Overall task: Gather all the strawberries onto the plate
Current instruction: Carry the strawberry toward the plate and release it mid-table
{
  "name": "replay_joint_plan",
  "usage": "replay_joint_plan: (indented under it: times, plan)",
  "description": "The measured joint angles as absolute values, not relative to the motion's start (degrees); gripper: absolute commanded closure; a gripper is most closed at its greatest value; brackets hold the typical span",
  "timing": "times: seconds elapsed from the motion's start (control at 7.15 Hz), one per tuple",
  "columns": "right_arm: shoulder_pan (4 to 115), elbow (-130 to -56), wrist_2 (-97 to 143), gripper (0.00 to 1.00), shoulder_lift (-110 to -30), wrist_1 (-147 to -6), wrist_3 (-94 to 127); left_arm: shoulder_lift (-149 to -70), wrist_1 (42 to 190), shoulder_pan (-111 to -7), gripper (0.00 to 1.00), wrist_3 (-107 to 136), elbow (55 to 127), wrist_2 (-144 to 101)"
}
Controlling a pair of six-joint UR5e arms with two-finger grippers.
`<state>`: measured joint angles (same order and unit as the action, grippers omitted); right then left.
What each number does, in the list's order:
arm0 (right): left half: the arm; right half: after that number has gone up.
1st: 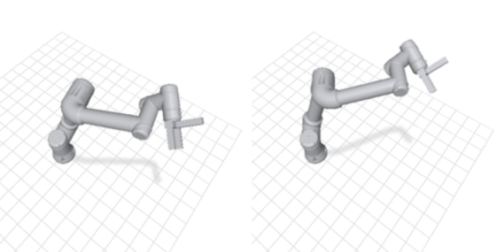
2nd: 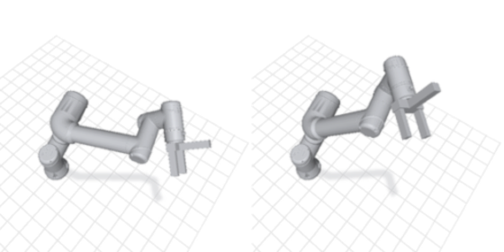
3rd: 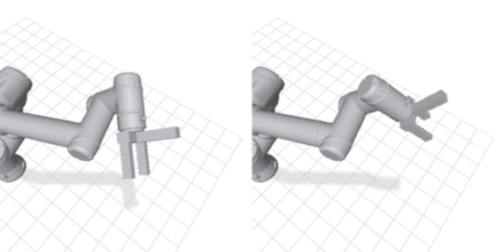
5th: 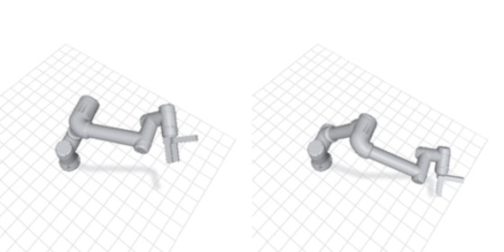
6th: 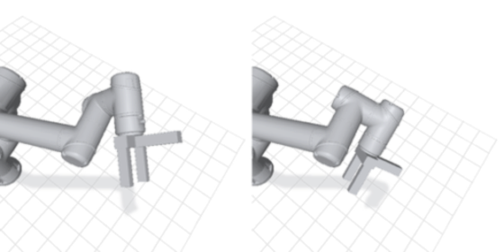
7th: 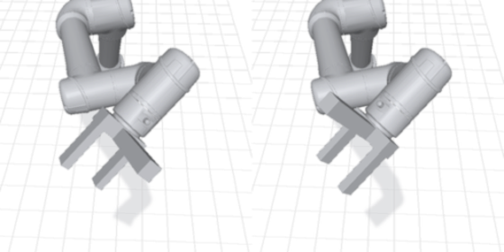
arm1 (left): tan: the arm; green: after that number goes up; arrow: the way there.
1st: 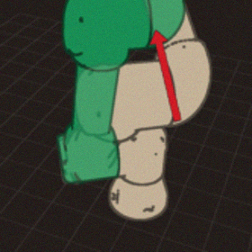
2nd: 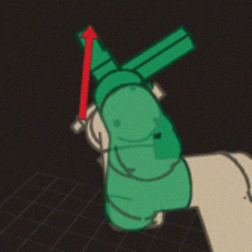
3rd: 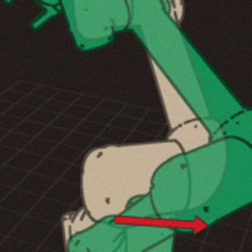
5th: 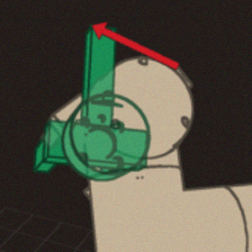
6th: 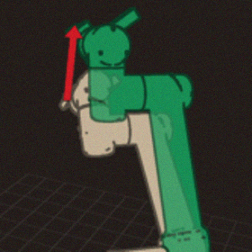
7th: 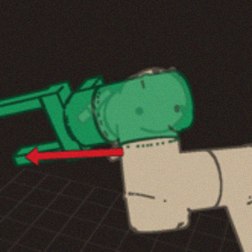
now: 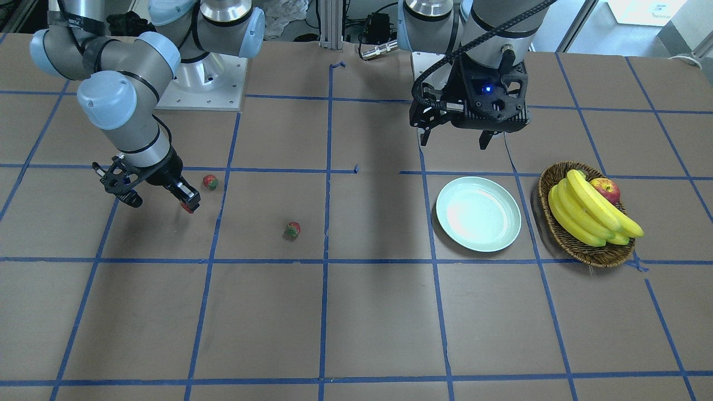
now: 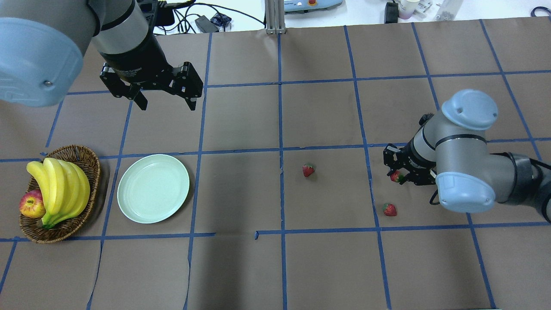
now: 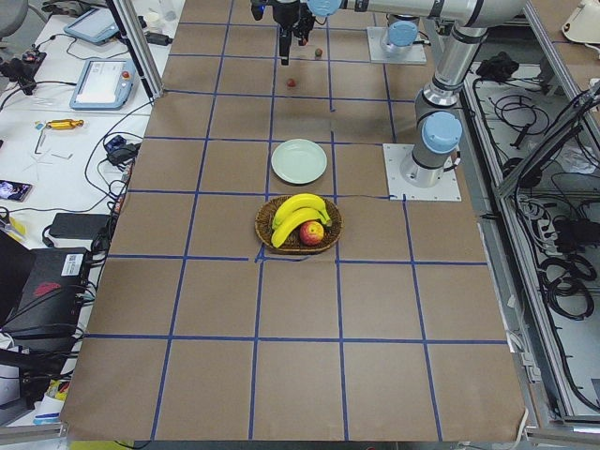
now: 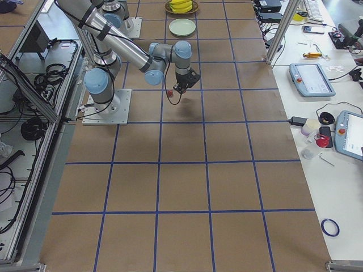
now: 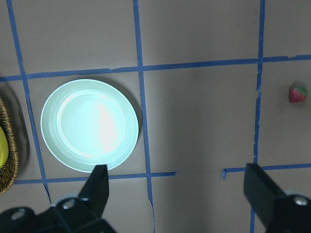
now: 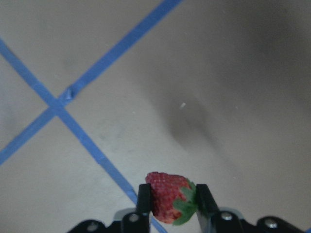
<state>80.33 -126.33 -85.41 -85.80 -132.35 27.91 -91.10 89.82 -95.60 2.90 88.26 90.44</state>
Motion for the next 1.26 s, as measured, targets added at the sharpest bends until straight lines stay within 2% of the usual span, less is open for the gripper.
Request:
replay_joint_plan:
  times: [0.28,0.56,0.84,1.12,1.26]
  plan:
    - [88.3,-121.5,-85.1,0.87,-85.1,-133.8,26.7,-91.1,89.8,-95.6,0.0,2.9,88.3,90.4]
    - [99.2,-119.7,-83.4,0.87,-82.2,-139.9,29.6,-91.1,89.8,-95.6,0.0,2.9,88.3,90.4]
    - [108.0,-118.9,-78.1,0.87,-77.1,-149.0,29.8,-91.0,89.8,-95.6,0.0,2.9,88.3,90.4]
    - [113.8,-116.6,-75.3,0.87,-71.3,-152.4,27.7,-91.0,89.8,-95.6,0.0,2.9,88.3,90.4]
    - [114.9,-116.1,-75.1,0.8,-69.3,-152.5,25.2,-91.0,89.8,-95.6,0.0,2.9,88.3,90.4]
